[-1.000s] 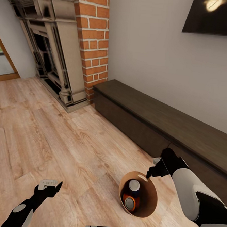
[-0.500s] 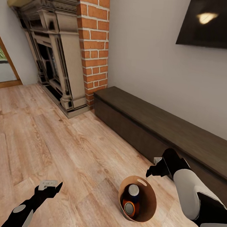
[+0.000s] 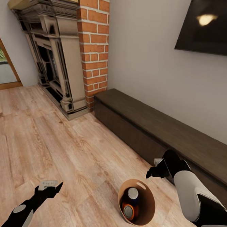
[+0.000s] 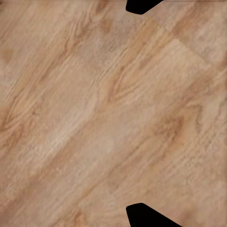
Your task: Put the three can of soda from the living room inside the tash can in the kitchen.
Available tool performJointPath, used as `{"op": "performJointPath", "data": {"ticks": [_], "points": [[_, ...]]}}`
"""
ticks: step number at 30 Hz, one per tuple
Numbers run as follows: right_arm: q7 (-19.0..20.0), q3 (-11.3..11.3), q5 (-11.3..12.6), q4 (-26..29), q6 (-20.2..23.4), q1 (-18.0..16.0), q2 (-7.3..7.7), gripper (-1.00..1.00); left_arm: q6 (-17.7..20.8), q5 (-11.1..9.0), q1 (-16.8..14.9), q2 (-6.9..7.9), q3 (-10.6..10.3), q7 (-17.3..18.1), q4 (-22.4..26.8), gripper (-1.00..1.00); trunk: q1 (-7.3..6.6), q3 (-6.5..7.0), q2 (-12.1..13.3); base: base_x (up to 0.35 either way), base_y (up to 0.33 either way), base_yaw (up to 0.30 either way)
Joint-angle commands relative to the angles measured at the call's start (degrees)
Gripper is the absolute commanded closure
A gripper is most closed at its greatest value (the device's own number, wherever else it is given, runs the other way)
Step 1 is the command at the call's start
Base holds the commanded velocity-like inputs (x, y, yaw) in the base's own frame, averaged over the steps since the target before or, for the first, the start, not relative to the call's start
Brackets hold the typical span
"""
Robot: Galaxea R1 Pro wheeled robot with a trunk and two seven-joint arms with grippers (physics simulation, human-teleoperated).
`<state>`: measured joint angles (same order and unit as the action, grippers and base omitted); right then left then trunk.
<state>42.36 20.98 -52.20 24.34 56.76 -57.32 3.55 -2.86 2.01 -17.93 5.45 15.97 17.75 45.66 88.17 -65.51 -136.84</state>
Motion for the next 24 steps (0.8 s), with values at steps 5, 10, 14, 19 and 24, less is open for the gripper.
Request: {"op": "performJointPath", "data": {"ticks": [5, 10, 14, 19, 24], "points": [[0.0, 0.0, 0.0, 0.0, -0.9, 0.9, 0.0, -1.0, 0.0, 0.0, 0.0, 0.01, 0.0, 0.0, 0.0, -1.0, -1.1, 0.9, 2.0, 0.0, 0.0, 0.0], [-0.1, 0.4, 0.0, 0.0, -4.1, 1.9, -0.01, -1.0, 0.0, 0.0, 0.0, 0.0, -0.1, 0.0, 0.0, -1.0, -2.2, 1.8, 4.0, 0.0, 0.0, 0.0], [0.0, 0.8, 0.0, 0.0, -5.5, 2.7, -0.03, -1.0, 0.0, 0.0, 0.0, 0.0, -0.1, 0.0, 0.0, -1.0, -3.08, 2.52, 5.6, 0.0, 0.0, 0.0], [0.0, 0.9, 0.0, 0.0, -6.6, 3.9, -0.03, -1.0, 0.0, 0.0, 0.0, 0.0, -0.1, 0.0, 0.0, -1.0, -4.18, 3.42, 7.6, 0.0, 0.0, 0.0], [0.0, 0.9, 0.1, 0.0, -6.9, 4.7, -0.02, -1.0, 0.0, 0.0, 0.0, 0.0, -0.1, 0.0, 0.0, -1.0, -5.28, 4.31, 9.6, 0.0, 0.0, 0.0]]}}
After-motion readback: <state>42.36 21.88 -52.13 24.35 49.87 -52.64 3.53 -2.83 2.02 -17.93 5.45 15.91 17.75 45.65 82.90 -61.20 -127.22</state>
